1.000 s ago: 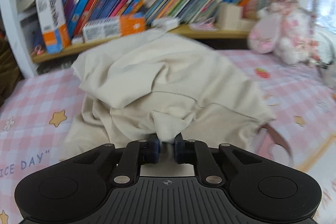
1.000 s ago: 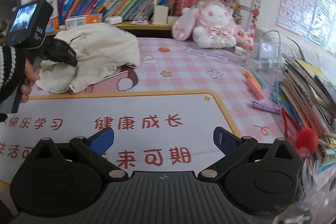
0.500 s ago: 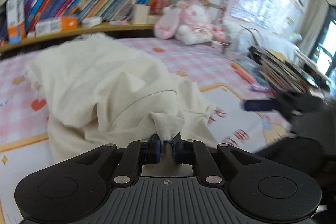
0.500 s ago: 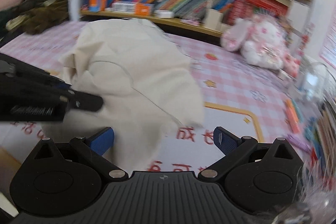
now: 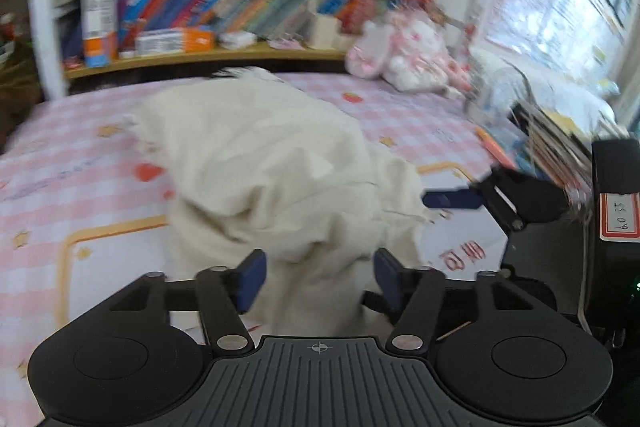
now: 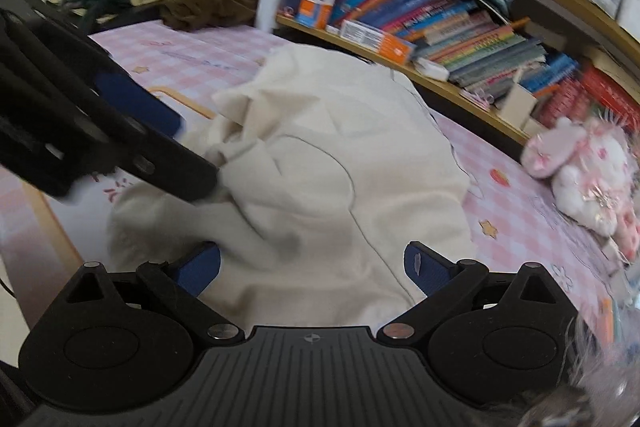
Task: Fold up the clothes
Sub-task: 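Grasp the cream T-shirt with the left tool while the right tool grasps it too, then lift the T-shirt with both tools and shake it out in the air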
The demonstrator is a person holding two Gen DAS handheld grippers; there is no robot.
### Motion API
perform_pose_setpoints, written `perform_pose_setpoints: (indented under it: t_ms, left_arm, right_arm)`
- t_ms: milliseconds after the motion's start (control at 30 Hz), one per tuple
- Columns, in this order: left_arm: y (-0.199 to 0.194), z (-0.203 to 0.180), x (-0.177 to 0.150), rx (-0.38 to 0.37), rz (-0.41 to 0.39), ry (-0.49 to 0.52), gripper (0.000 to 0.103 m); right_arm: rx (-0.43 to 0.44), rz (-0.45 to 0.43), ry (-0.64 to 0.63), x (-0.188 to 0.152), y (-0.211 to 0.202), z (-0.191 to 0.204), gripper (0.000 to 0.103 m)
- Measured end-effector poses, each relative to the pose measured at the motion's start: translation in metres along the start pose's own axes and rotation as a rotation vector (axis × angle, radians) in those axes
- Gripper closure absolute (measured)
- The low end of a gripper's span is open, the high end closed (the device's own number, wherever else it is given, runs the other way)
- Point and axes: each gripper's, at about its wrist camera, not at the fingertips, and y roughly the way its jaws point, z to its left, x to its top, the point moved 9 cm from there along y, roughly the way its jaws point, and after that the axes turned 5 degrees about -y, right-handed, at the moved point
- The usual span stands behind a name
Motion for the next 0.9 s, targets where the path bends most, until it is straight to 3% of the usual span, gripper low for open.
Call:
perform_pose_setpoints:
  t_ms: [100, 200, 267, 467, 600, 633, 667, 700, 800, 833, 900]
  left_arm:
    - [0.002, 0.03, 0.015, 0.022, -0.027, -0.088, 0.039]
    - [0.016, 0.064, 0.032, 0.098, -0.032, -0.134, 0.039]
    - [0.022, 0.082, 0.039, 0.119, -0.032, -0.14, 0.039]
    - [0.018, 0.116, 0.029, 0.055, -0.008, -0.093, 0.035]
    - [0.014, 0.132, 0.021, 0.012, 0.019, -0.005, 0.035]
    - [0.014, 0.136, 0.02, 0.0, 0.025, 0.027, 0.035]
    - [0.013, 0.139, 0.02, -0.007, 0.028, 0.056, 0.035]
    - [0.011, 0.142, 0.021, -0.01, 0.027, 0.084, 0.035]
    - [0.003, 0.15, 0.028, -0.012, -0.001, 0.152, 0.022]
    - [0.001, 0.152, 0.03, -0.014, -0.013, 0.169, 0.015]
    - [0.001, 0.153, 0.034, -0.028, -0.025, 0.192, 0.012]
  right_arm:
    - [0.023, -0.02, 0.017, 0.008, -0.001, 0.005, 0.003]
    - [0.006, -0.076, 0.023, 0.027, -0.006, 0.013, 0.003]
    - [-0.033, -0.055, 0.021, 0.035, 0.007, 0.016, 0.003]
    - [-0.159, 0.041, 0.004, 0.057, 0.052, 0.025, 0.003]
    - [-0.244, 0.105, -0.007, 0.071, 0.08, 0.03, 0.004]
    - [-0.265, 0.121, -0.009, 0.075, 0.087, 0.032, 0.008]
    - [-0.286, 0.137, -0.012, 0.079, 0.094, 0.033, 0.028]
    - [-0.307, 0.154, -0.015, 0.082, 0.101, 0.035, 0.055]
    - [-0.345, 0.189, 0.027, 0.092, 0.113, 0.035, 0.083]
    - [-0.335, 0.194, 0.083, 0.092, 0.105, 0.03, 0.088]
    - [-0.334, 0.197, 0.151, 0.091, 0.086, 0.027, 0.095]
